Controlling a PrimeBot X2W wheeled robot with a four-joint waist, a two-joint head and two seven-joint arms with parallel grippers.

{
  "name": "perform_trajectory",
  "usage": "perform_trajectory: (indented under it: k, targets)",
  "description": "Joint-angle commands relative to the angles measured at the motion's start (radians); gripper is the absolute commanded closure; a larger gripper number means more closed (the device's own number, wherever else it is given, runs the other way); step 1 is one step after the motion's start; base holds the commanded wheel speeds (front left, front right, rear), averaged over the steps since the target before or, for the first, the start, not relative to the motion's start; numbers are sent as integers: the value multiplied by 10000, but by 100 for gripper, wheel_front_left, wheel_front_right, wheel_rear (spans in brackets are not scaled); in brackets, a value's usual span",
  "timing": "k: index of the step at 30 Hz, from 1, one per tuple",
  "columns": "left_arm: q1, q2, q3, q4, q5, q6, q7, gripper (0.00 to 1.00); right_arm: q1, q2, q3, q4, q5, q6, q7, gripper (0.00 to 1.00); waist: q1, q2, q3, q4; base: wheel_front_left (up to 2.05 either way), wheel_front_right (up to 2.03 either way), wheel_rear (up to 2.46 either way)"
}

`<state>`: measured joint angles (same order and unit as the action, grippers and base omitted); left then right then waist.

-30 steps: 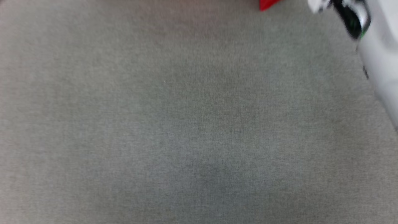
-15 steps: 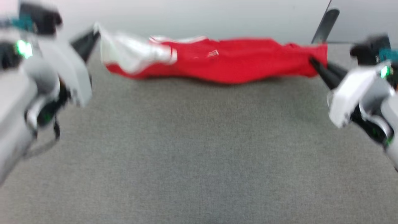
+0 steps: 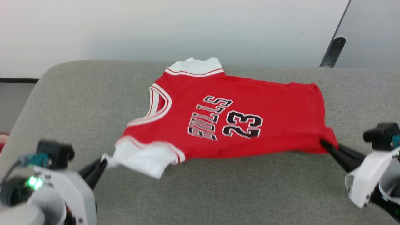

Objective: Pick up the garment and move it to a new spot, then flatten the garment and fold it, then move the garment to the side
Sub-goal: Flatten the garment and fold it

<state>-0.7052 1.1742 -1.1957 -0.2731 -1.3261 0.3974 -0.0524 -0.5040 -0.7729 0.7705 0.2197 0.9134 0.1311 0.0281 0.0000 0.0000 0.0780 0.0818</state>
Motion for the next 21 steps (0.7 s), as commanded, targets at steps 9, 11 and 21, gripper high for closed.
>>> perform_trajectory:
  k: [9,11,21]
  targets:
    - [1849,452,-484,-1967,-1109,1421,222,100,2031,-817,-399,-1560,458,-6,752,100,0,0,107,84,0,0,0]
    - [2258,383,-576,-2230,-1401,1613,359,100,2413,-1070,-452,-1958,543,-8,1065,100,0,0,134,62,0,0,0]
    - [3041,511,-578,-3354,-2148,2913,496,100,4309,-1691,-1733,-3159,1222,-8,1825,100,0,0,448,-190,0,0,0]
